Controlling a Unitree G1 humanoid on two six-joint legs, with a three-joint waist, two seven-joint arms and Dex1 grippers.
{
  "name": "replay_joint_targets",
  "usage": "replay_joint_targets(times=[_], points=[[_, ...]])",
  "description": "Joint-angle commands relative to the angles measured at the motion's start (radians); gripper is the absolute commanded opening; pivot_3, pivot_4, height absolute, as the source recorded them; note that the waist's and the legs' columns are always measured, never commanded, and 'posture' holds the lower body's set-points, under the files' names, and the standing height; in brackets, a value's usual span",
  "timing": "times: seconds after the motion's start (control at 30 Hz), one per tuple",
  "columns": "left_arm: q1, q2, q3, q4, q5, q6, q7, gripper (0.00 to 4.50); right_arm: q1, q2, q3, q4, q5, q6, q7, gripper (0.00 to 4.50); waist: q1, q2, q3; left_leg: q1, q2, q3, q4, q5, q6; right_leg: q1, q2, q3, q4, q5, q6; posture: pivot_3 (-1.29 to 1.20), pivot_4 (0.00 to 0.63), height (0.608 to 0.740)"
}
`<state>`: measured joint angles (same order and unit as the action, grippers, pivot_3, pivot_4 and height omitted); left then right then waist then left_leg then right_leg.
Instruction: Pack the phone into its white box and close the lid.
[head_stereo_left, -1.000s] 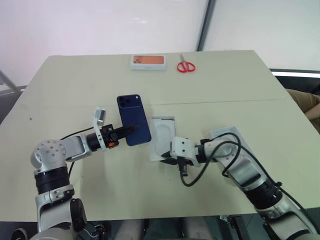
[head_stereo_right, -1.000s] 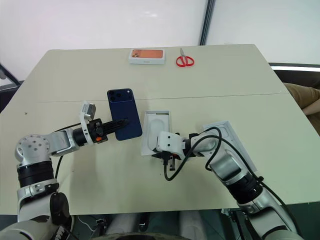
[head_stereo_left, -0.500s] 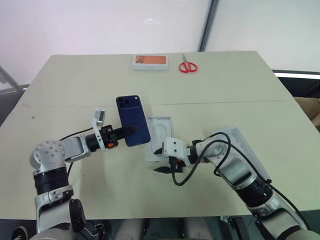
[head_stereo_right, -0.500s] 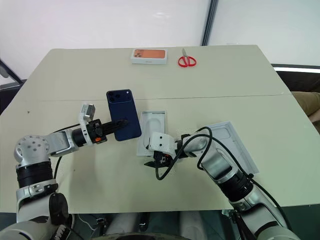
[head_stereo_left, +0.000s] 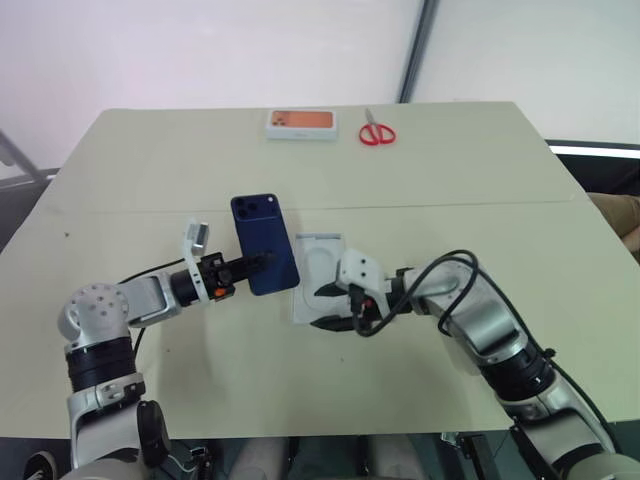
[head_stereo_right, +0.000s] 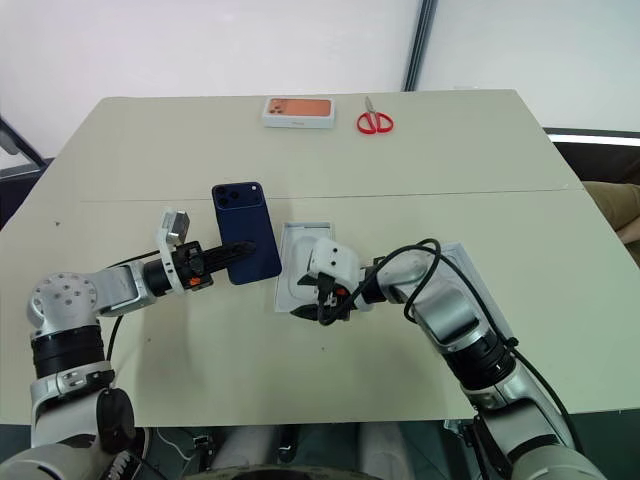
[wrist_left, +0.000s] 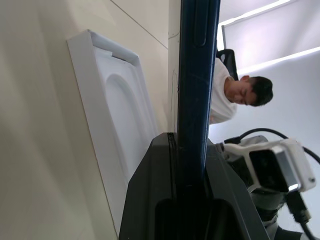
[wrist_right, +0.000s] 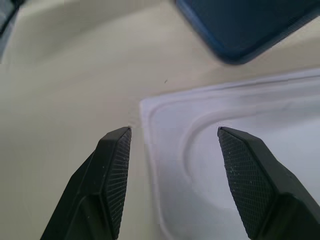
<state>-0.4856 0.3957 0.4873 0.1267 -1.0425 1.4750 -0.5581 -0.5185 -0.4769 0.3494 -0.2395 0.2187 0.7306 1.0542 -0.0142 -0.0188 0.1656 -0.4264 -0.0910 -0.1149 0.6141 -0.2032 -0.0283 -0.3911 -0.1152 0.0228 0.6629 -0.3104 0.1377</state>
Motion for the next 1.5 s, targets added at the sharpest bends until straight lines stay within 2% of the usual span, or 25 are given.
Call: replay_joint_targets(times=[0.03,0.1,0.23,0.5,0.9,1.1,1.17,1.33,1.5], points=[[-0.019,0.014,0.025,-0.014,-0.042,-0.01,-0.013,0.0,-0.029,0.036,-0.058,-0.026,0.081,0.031,-0.014,2.63,0.0,0.0,0.0,0.0,0.0,0.0,0.0,0.0,0.0,0.0,0.0,0.0,0.0,0.0,0.0,0.0,0.15,0.74],[-0.025,0.02,0.03,-0.007,-0.045,-0.008,-0.014,0.0,-0.033,0.022,-0.033,0.002,0.039,-0.005,-0.033,1.98,0.0,0.0,0.0,0.0,0.0,0.0,0.0,0.0,0.0,0.0,0.0,0.0,0.0,0.0,0.0,0.0,0.15,0.74],[-0.025,0.038,0.039,-0.001,-0.071,0.023,-0.026,0.0,-0.044,0.0,0.054,0.083,-0.086,-0.116,-0.08,0.03,-0.001,0.0,0.0,0.0,0.0,0.0,0.0,0.0,0.0,-0.001,0.0,0.0,0.0,0.0,0.0,0.0,0.15,0.74],[-0.003,0.045,0.038,-0.013,-0.089,0.025,-0.02,0.0,-0.049,0.024,0.146,0.138,-0.181,-0.211,-0.107,0.03,-0.002,0.0,0.0,0.0,0.0,0.0,0.0,0.001,-0.001,-0.001,0.0,0.0,0.0,0.0,0.0,0.0,0.15,0.74],[0.003,0.021,0.03,-0.039,-0.121,0.033,0.016,0.0,-0.091,0.059,0.154,0.265,-0.29,-0.315,-0.168,0.03,-0.001,0.0,0.0,0.0,0.0,0.0,0.0,0.001,-0.002,-0.001,0.0,0.0,0.0,0.0,0.0,0.0,0.15,0.74],[0.01,0.018,0.024,-0.048,-0.138,0.044,0.028,0.0,-0.081,0.063,0.137,0.238,-0.26,-0.294,-0.134,0.03,-0.002,0.0,0.0,0.0,0.0,0.0,0.0,0.001,-0.002,0.0,0.0,0.0,0.0,0.0,0.0,0.0,0.15,0.74],[0.015,0.017,0.022,-0.055,-0.143,0.047,0.028,0.0,-0.079,0.059,0.106,0.208,-0.225,-0.261,-0.117,0.03,-0.002,0.0,0.0,0.0,0.0,0.0,0.0,0.001,-0.002,0.0,0.0,0.0,0.0,0.0,0.0,0.0,0.15,0.74],[0.027,0.031,-0.012,-0.055,-0.126,0.043,0.018,0.0,-0.097,-0.049,0.014,0.119,-0.175,-0.219,-0.057,0.03,0.001,0.0,0.0,0.0,-0.001,0.0,0.0,0.001,-0.001,0.0,-0.001,0.0,0.0,0.0,0.0,0.0,0.15,0.74],[0.007,0.022,-0.082,-0.026,-0.099,0.038,0.006,0.0,-0.073,-0.113,-0.074,0.124,-0.131,-0.209,-0.042,0.03,0.0,0.0,0.0,0.0,-0.001,0.0,0.0,0.0,0.0,0.0,-0.001,0.0,0.0,0.0,0.0,0.0,0.15,0.74]])
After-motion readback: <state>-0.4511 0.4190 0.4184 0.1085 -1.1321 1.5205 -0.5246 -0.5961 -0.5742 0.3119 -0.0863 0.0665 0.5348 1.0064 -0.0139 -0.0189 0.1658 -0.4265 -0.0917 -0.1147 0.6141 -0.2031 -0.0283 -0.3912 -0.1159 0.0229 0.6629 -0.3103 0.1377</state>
